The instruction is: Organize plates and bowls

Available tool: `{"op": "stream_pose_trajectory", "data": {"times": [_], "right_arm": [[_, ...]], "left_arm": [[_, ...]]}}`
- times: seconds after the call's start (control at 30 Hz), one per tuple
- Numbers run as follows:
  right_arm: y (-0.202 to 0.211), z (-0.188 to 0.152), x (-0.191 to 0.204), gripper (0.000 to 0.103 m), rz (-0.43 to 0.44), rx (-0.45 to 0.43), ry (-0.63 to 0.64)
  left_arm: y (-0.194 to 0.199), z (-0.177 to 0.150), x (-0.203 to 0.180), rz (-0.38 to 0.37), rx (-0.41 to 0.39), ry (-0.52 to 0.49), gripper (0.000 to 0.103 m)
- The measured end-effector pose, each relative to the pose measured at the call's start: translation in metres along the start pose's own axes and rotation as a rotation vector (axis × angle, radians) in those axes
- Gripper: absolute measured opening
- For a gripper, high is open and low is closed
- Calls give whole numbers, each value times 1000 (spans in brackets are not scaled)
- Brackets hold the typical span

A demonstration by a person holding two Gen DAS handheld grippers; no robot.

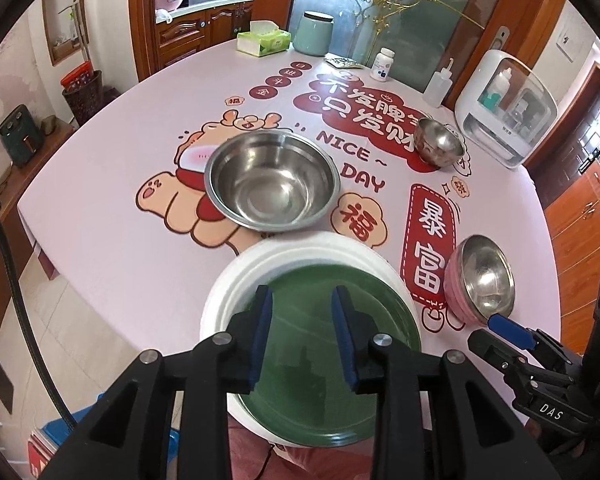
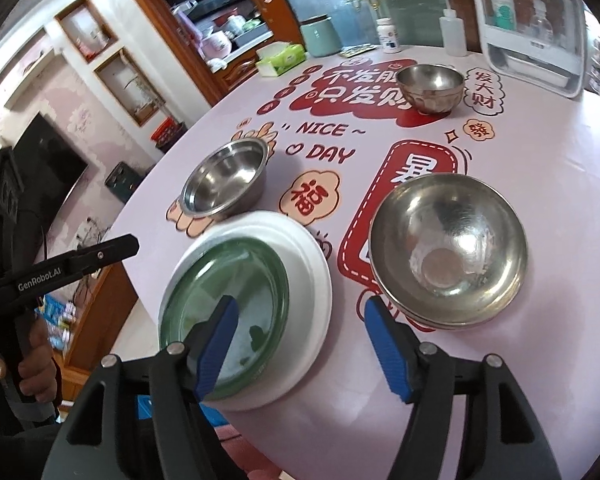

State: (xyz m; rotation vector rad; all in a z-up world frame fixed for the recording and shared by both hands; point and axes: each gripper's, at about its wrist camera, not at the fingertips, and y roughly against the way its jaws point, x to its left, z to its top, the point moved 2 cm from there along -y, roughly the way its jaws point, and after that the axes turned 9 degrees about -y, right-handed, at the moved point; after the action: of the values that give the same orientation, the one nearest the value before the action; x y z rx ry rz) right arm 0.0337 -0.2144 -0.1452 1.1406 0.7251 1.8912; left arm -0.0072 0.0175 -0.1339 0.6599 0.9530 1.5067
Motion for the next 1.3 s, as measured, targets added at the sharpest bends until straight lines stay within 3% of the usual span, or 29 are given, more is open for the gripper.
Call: {"op": "stream_pose_trajectory", "data": {"times": [0.33, 0.7, 1.07, 1.3], "right_arm": [[-13, 1, 27, 66, -15, -81, -157], [-37, 0, 68, 66, -34, -127, -243], [-63, -6, 103, 66, -91, -208, -368], [-72, -3, 123, 66, -146, -240, -432]], "left_arm": [[-1, 22, 39, -44, 19, -78, 33], [-7, 44, 93, -104, 30, -106, 37], [-32, 71, 127, -201, 53, -249, 42], [-45, 92, 138, -266, 71, -326, 53]]}}
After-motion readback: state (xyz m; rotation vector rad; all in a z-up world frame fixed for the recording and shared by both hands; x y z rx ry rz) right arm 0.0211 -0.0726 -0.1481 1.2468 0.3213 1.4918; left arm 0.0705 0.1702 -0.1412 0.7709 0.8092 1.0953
